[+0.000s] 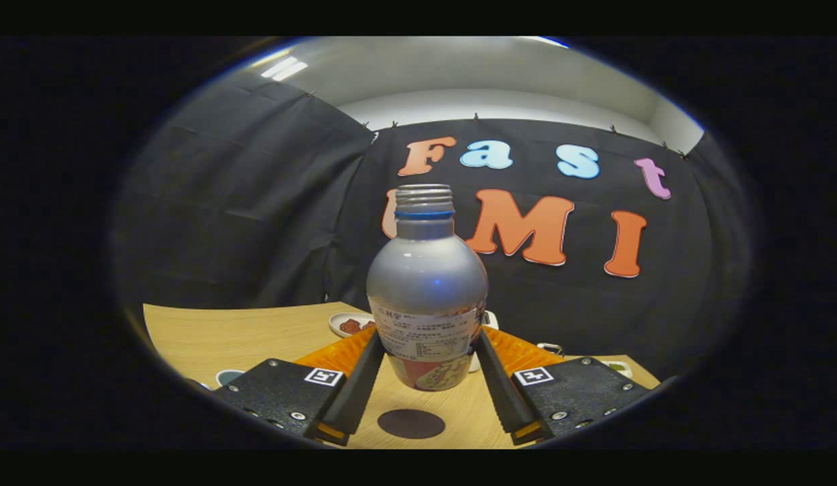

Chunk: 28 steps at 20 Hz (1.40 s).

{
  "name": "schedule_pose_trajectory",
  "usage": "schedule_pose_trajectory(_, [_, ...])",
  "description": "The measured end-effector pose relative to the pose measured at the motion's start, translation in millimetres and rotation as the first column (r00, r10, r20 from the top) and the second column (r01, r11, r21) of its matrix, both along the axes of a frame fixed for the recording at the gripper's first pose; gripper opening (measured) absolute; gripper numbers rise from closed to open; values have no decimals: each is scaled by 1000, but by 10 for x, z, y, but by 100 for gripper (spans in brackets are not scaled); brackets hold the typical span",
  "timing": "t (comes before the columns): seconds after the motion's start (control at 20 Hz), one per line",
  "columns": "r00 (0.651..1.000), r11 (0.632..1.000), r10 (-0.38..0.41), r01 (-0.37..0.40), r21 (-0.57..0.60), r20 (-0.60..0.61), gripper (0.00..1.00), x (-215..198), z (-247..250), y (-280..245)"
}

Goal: Take the bottle from table, then pour the juice into the cup, finally place the bottle on the coaster

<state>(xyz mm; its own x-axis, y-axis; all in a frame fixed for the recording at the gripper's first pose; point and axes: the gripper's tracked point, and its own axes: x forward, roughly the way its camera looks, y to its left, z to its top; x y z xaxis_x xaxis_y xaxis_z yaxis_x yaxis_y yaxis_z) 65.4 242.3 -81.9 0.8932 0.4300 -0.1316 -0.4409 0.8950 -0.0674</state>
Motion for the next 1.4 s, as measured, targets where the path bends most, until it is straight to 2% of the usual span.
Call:
schedule_pose_trajectory(0.65, [973, 998, -19, 4, -65, -231, 77, -33, -1004, -106])
schedule_pose_trajectory(1.4, [917, 998, -28, 3, -64, -397, 77, -135, -1675, -88])
